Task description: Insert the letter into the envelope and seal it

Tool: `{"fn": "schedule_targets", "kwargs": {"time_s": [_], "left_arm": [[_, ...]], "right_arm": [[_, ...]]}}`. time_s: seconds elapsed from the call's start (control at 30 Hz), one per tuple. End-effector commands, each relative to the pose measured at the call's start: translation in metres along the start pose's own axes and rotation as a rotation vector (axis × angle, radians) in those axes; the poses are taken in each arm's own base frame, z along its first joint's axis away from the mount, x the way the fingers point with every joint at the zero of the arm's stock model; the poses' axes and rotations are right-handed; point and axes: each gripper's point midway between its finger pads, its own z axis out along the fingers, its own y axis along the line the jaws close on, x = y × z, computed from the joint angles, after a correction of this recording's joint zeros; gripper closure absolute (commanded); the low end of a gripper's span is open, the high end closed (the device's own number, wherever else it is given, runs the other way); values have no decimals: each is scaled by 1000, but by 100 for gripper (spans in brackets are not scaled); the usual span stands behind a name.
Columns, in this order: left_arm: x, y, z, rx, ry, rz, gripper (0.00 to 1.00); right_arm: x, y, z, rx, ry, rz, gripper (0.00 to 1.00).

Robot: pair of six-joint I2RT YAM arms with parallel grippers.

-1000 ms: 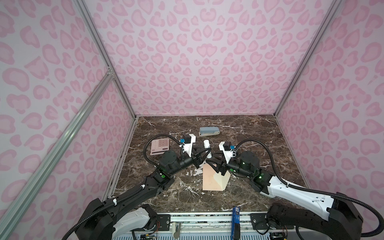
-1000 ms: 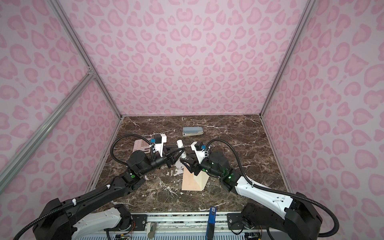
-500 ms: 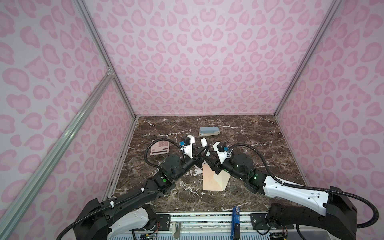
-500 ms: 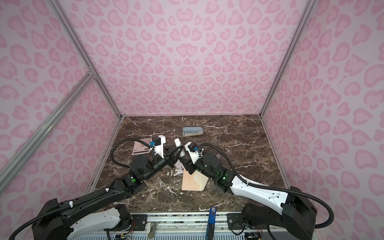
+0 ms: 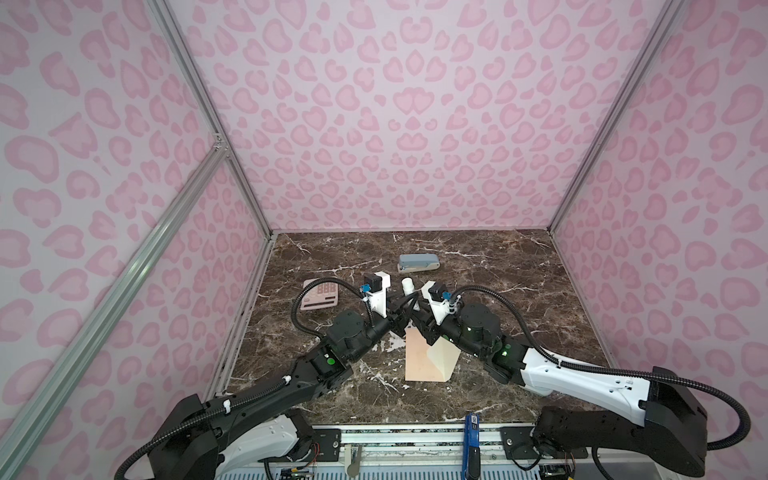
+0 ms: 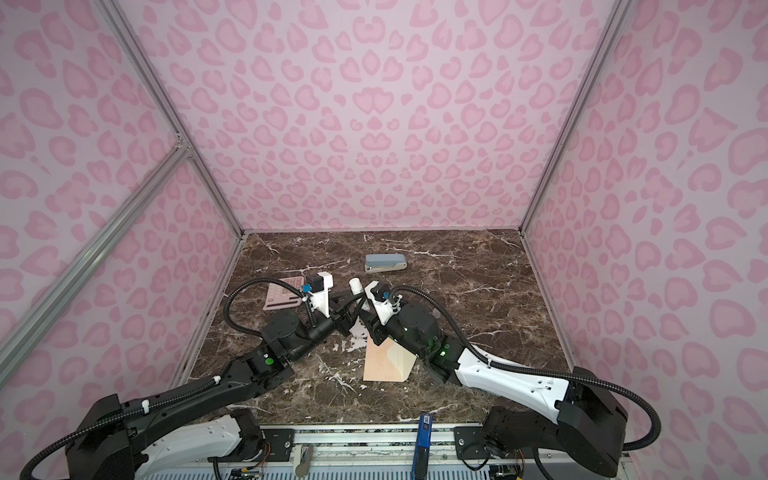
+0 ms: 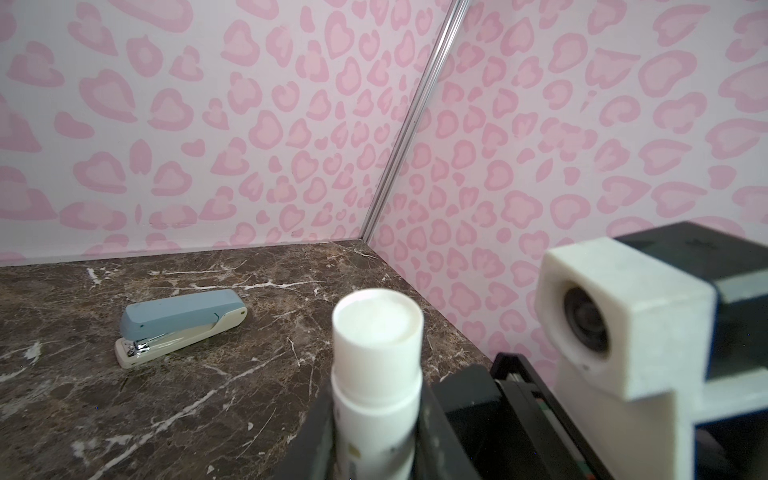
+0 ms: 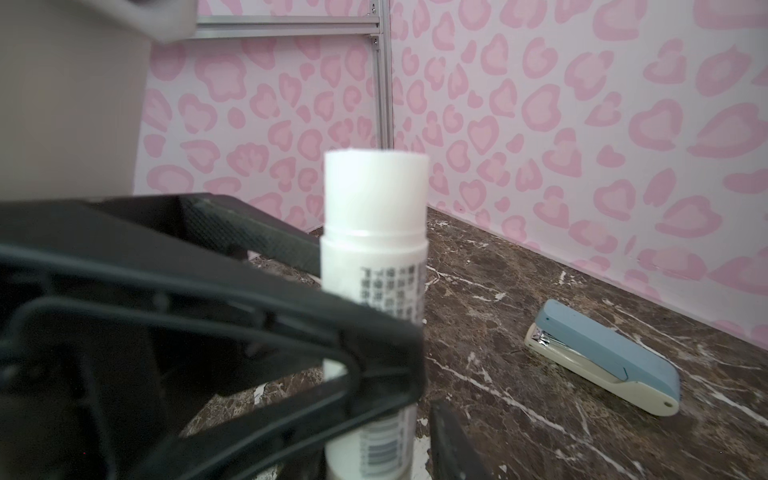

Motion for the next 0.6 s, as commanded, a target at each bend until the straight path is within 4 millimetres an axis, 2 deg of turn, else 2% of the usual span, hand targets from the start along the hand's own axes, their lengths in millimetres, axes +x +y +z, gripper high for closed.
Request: {"fn": "schedule_targets", "kwargs": {"time_s": [0.0,0.27,0.4,0.57], "left_arm": [[-12,-5,0,18,-50,-4,96],[-8,-11,5,52,-22,-37,96],[-3,-14,8,95,11,-69,96],[4,-16,4,191,61,-109,96]], "right_arm": [[-8,-1,2,9,-33,-4,66],[-9,4,1,-11,-21,-15,80],[-13,9,-5,-41,-24,-30,84],[-16,19,-15,-109,-13,-36,86]]}}
